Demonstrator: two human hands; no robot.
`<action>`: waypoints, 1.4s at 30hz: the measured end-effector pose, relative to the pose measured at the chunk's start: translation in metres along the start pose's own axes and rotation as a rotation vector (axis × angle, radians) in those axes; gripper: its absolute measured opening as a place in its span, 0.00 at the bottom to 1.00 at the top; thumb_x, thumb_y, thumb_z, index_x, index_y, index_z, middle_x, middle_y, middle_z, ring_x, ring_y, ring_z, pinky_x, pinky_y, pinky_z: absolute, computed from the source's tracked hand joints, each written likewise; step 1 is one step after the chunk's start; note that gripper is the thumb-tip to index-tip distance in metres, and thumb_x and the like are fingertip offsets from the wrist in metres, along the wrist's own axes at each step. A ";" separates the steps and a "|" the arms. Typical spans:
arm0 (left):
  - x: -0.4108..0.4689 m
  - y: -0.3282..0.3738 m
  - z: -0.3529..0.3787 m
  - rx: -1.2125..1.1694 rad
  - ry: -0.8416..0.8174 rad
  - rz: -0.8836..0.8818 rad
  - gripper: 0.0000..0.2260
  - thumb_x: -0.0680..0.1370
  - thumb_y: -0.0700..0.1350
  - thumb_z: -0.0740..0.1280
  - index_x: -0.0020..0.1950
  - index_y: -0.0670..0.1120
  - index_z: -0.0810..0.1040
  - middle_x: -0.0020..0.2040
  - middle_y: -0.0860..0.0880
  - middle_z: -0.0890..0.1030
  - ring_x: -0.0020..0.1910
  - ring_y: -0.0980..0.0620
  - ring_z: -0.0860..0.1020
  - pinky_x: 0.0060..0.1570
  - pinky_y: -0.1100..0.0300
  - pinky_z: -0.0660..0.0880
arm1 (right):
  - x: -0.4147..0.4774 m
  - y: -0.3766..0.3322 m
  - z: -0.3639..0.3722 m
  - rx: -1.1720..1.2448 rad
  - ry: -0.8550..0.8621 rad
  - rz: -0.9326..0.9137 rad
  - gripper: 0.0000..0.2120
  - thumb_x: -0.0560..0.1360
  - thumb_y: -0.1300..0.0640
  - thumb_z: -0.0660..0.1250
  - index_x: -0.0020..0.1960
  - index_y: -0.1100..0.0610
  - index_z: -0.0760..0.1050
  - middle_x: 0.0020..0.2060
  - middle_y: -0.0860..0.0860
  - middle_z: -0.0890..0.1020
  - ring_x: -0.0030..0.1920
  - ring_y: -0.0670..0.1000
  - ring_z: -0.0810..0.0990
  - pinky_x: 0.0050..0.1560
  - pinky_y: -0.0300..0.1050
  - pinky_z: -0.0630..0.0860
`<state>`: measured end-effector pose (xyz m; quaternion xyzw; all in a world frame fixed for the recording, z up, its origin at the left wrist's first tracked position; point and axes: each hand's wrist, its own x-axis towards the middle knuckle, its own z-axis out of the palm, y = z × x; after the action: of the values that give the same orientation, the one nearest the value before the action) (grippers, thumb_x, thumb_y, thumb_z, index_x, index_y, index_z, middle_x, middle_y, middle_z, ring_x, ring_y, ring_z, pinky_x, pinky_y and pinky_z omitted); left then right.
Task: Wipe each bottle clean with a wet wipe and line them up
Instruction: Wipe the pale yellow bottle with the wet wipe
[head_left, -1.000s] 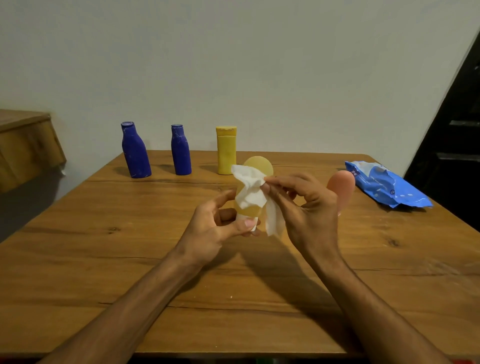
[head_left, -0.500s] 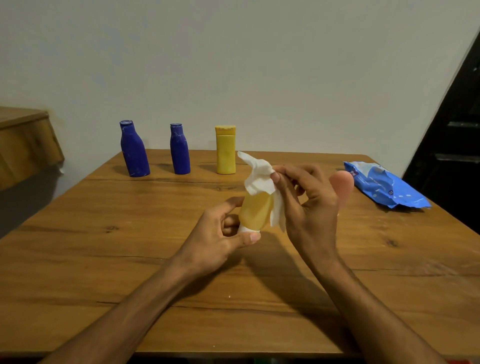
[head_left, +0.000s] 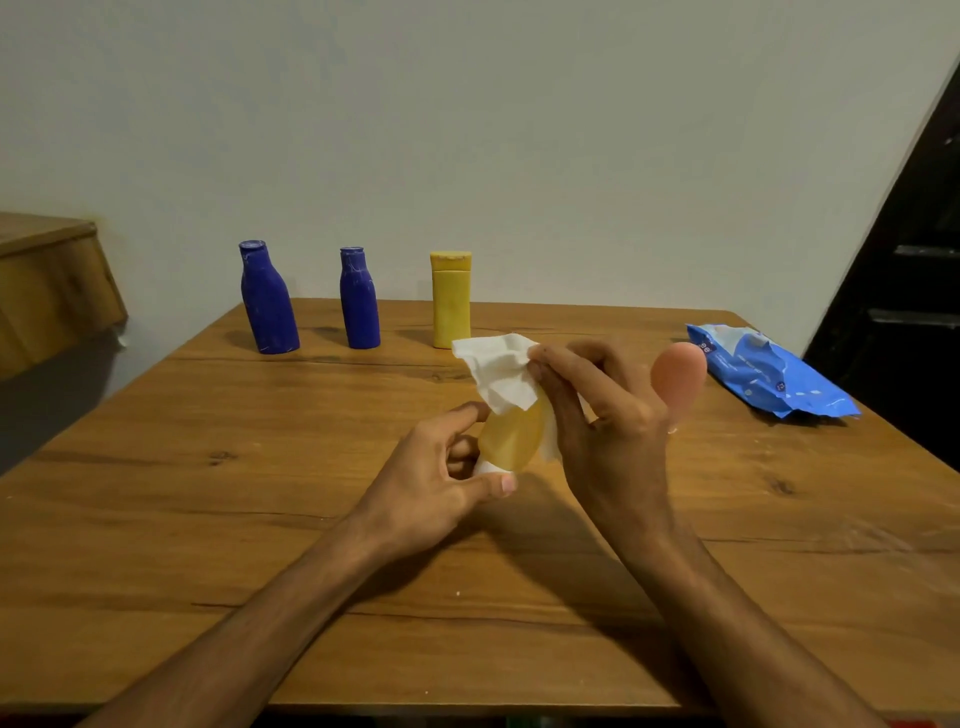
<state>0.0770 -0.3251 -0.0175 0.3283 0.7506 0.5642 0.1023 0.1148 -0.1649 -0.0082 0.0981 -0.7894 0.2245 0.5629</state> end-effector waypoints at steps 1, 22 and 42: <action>0.000 0.000 0.000 -0.006 0.002 -0.006 0.23 0.73 0.40 0.74 0.62 0.59 0.72 0.60 0.55 0.81 0.59 0.58 0.79 0.63 0.51 0.76 | 0.000 -0.002 0.000 -0.021 -0.003 -0.019 0.10 0.77 0.58 0.65 0.53 0.62 0.82 0.45 0.56 0.80 0.44 0.53 0.77 0.38 0.53 0.76; 0.001 0.001 0.003 -0.086 0.039 -0.003 0.18 0.74 0.37 0.73 0.58 0.55 0.76 0.50 0.57 0.85 0.51 0.61 0.82 0.46 0.69 0.77 | 0.003 -0.002 0.001 -0.149 0.025 -0.044 0.10 0.76 0.54 0.67 0.50 0.58 0.83 0.44 0.52 0.82 0.44 0.49 0.78 0.45 0.51 0.67; 0.002 0.007 -0.005 -0.405 0.141 -0.052 0.16 0.75 0.30 0.66 0.48 0.53 0.74 0.36 0.58 0.85 0.36 0.54 0.84 0.39 0.61 0.81 | -0.006 -0.006 0.008 -0.034 -0.235 -0.084 0.15 0.74 0.49 0.63 0.50 0.57 0.83 0.45 0.52 0.82 0.46 0.52 0.79 0.47 0.41 0.63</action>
<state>0.0754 -0.3263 -0.0093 0.2412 0.6355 0.7222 0.1280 0.1121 -0.1743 -0.0142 0.1470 -0.8488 0.1740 0.4770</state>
